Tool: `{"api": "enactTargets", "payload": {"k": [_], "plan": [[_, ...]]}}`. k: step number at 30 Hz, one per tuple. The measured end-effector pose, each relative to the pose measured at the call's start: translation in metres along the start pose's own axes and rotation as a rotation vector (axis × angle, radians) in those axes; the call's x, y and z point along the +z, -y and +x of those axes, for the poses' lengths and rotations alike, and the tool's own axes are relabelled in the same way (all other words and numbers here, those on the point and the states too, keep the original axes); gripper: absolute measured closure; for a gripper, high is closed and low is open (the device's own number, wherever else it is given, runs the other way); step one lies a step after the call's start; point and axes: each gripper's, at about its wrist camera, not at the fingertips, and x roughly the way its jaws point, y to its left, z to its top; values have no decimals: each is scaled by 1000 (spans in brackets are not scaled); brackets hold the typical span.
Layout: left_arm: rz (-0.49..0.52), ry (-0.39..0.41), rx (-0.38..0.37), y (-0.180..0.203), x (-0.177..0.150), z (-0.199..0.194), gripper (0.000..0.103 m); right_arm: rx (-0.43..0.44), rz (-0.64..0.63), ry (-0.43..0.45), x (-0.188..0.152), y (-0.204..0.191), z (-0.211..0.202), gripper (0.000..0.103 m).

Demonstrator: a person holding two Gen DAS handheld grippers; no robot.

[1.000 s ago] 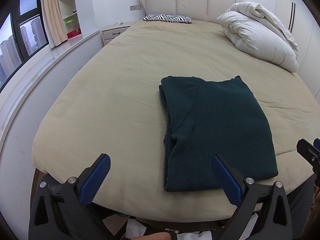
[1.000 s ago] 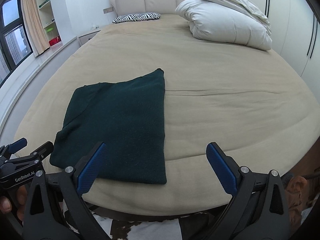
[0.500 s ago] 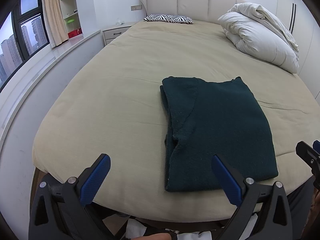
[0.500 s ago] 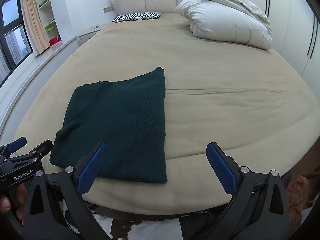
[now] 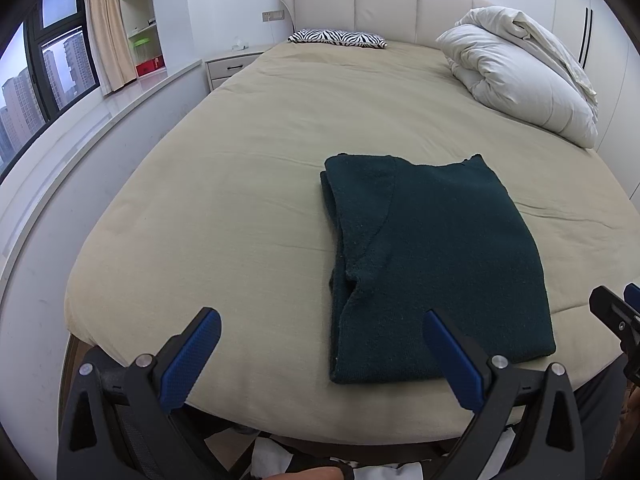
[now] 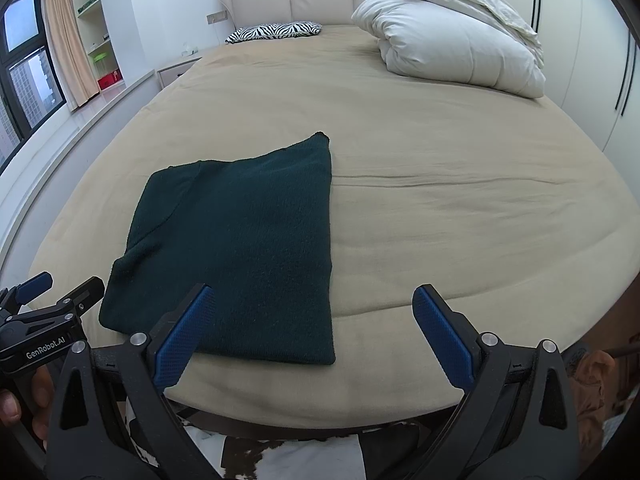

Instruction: Fold small clothes

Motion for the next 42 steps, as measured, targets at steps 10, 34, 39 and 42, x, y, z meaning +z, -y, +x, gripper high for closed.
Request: {"api": "enactTargets", "payload": {"k": [10,34,39,42], "plan": [[3,4,0,1,0,-1,0,2,-2,-3,-1,-1,1,3],[0,4,0,2,-1,-1,0,8,-6,-14,-4,-1,4,3],[1,3,-1,2,-1,-1,0,11,-7,-15,-4,-1,4,2],[0,-1,-5,2,-1,-1,0,11,-7,-17,-5,-1,5,2]]}}
